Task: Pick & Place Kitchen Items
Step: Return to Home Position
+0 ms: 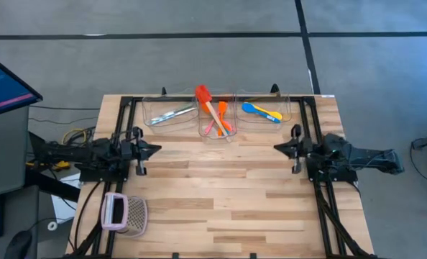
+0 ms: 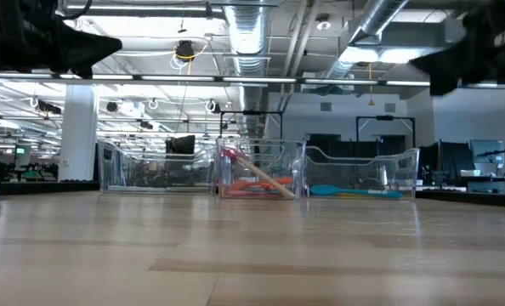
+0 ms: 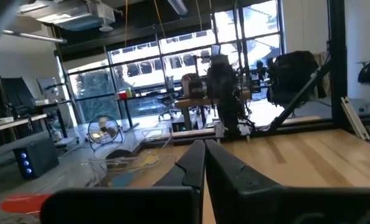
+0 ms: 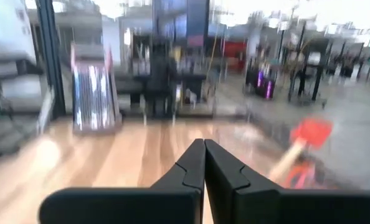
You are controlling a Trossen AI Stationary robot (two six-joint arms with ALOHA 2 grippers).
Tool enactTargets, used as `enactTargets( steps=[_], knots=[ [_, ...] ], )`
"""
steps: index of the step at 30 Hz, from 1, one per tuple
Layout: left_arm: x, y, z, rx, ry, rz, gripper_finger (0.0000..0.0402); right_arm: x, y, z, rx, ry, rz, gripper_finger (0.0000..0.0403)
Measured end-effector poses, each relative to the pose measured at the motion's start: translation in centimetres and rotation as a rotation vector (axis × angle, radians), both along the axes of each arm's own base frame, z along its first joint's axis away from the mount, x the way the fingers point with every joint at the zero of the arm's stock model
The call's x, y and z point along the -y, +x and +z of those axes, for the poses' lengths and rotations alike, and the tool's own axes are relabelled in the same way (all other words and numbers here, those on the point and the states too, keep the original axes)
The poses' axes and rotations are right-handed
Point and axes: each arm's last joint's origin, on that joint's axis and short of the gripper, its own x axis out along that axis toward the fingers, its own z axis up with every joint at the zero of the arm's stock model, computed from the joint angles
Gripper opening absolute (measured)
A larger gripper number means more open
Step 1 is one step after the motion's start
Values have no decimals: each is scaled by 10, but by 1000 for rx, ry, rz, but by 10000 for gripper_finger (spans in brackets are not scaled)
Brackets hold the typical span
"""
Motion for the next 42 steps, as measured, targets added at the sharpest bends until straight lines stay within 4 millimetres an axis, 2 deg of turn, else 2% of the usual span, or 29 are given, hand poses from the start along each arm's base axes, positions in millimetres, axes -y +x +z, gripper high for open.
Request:
enactTargets(
  steps=[2,4,10,42],
  knots=[
    [0,0,0,2,-13,-3,3,0,4,-18,-60,4,0,1],
    [0,0,0,3,-16,-3,3,0,6,-25,-58,3,11,1],
    [0,0,0,3,-23,-4,3,-2,7,-26,-76,-92,75,1],
    [0,2,-1,-7,-24,5,6,0,7,-27,-90,-86,49,1]
  ],
)
